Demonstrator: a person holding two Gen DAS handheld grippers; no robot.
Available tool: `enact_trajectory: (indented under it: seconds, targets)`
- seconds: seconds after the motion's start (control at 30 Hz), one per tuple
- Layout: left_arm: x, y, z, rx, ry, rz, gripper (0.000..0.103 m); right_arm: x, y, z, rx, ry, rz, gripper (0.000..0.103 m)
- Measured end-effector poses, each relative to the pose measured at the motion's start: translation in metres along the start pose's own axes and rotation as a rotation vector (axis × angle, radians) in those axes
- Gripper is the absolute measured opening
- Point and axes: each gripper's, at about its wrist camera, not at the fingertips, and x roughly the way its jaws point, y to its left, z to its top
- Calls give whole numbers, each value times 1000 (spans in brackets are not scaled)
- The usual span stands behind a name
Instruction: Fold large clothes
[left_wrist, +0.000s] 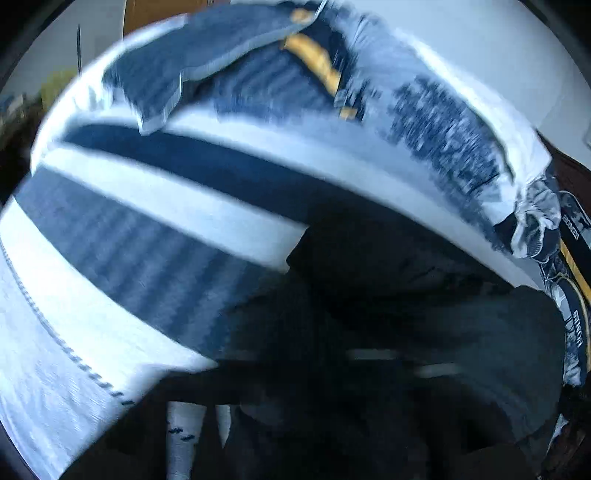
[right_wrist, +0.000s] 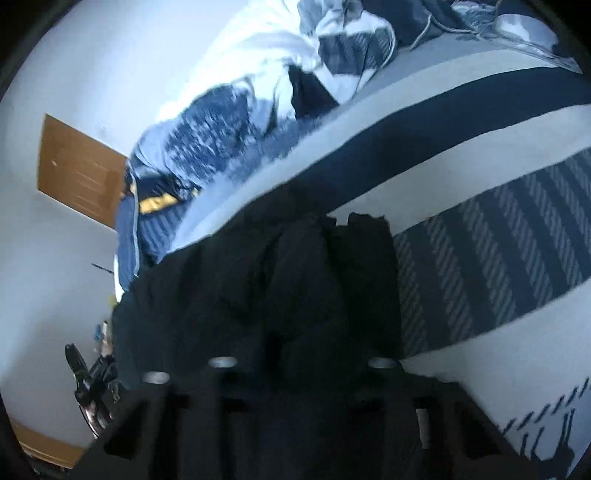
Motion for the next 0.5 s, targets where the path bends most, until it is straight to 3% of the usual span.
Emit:
enact_trajectory:
  seconds: [0.03, 0.1, 0.13, 0.23, 0.3, 0.33, 0.47, 0.5]
  targets:
    - [-3, 2, 1, -24, -31, -32, 2, -3, 1, 1, -4, -12, 5, 9]
    - [-22, 7, 2, -22, -190, -58, 2, -20, 10, 6, -15, -67, 40, 5]
    - [-25, 11, 5, -34, -221, -54, 2, -27, 17, 8, -41, -94, 35, 4]
    - [4, 21, 10, -100, -117, 38, 2, -32, 31, 11, -111, -164, -53, 4]
    - [16, 11, 6, -58, -75, 135, 1, 4, 24, 11, -120, -76, -152, 4]
    - [17, 7, 6, -46, -68, 169, 1, 17, 19, 8, -108, -30, -150, 6]
    - [-5, 6, 6, -80, -122, 148, 5, 14, 11, 11, -60, -30, -117, 9]
    - [-12, 3, 6, -72, -143, 142, 17, 6, 11, 13, -59, -48, -106, 10]
